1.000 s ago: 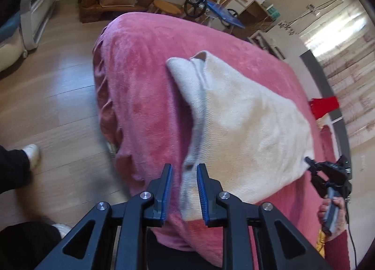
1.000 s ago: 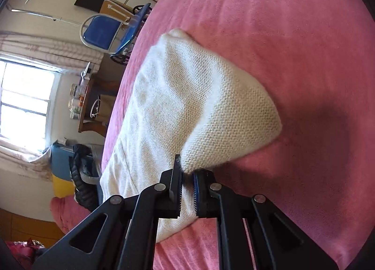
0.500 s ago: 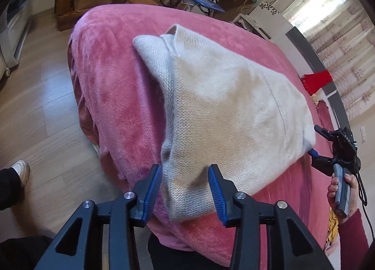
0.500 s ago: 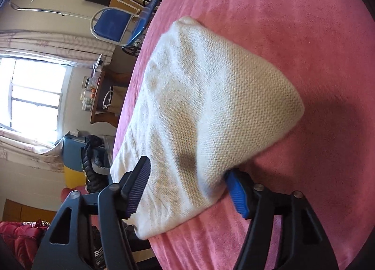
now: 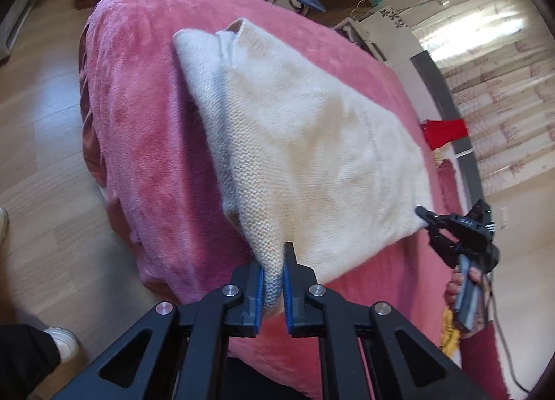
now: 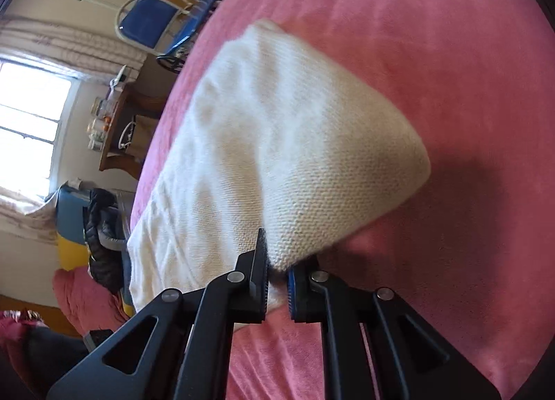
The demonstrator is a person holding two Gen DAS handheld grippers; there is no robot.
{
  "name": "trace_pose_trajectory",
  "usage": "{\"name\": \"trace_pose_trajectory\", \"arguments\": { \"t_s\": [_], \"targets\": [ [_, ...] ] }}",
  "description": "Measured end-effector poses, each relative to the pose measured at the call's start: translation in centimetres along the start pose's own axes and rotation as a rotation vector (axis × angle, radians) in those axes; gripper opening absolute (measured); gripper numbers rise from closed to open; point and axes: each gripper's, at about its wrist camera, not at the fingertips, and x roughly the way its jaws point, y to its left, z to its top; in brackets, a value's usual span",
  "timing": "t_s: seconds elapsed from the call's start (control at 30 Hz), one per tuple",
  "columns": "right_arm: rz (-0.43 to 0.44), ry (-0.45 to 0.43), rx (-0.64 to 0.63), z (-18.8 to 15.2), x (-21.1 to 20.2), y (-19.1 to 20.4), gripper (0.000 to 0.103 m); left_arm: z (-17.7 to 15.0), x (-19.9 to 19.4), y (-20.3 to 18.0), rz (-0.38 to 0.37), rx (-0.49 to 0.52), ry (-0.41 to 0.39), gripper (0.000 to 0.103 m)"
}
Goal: Fold clothes
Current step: 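Lower the folded edge onto the sweater with both grippers, then open both grippers and release the folded sweater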
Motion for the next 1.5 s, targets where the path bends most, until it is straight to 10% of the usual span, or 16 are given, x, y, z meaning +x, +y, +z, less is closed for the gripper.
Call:
{"name": "trace_pose_trajectory", "arguments": {
  "t_s": [0.23,0.47,0.73,0.97,1.17,1.3,1.5],
  "targets": [
    [0.014,-0.039,-0.059,0.1,-4.0,1.4,0.008,-0.2,-1.7,-2.2,-0.062,0.041,0.035,0.008],
    [-0.191,0.066,0.007,-2.1,-0.6,-3.7,0.01,-1.3,2.4,1.4,0.153,-0.015,0.164,0.012],
    [-0.257,-0.053,-0.047,0.0,-5.7,-1.7,0.047,-0.2,-0.2,-0.7,0.317,0.097,0.118,0.021],
    [-0.05,-0.102,-0.137,5.0,-3.2,4.6,0.057,2.7,-1.2,-6.2,0.232,0.249,-0.048,0.023],
    [-0.229,0.061,-0.092,6.4,4.9,3.3,0.055,4.9,3.4,-5.6,0.325,0.284,0.005,0.023],
    [-0.305,0.076,-0.095,5.1,5.1,0.5,0.012,3.9,5.0,-4.1,0.34,0.326,0.054,0.023],
    [-0.189,0.007,-0.139,6.0,3.8,2.6,0.032,5.4,1.0,-4.9,0.248,0.298,-0.082,0.023]
  ]
}}
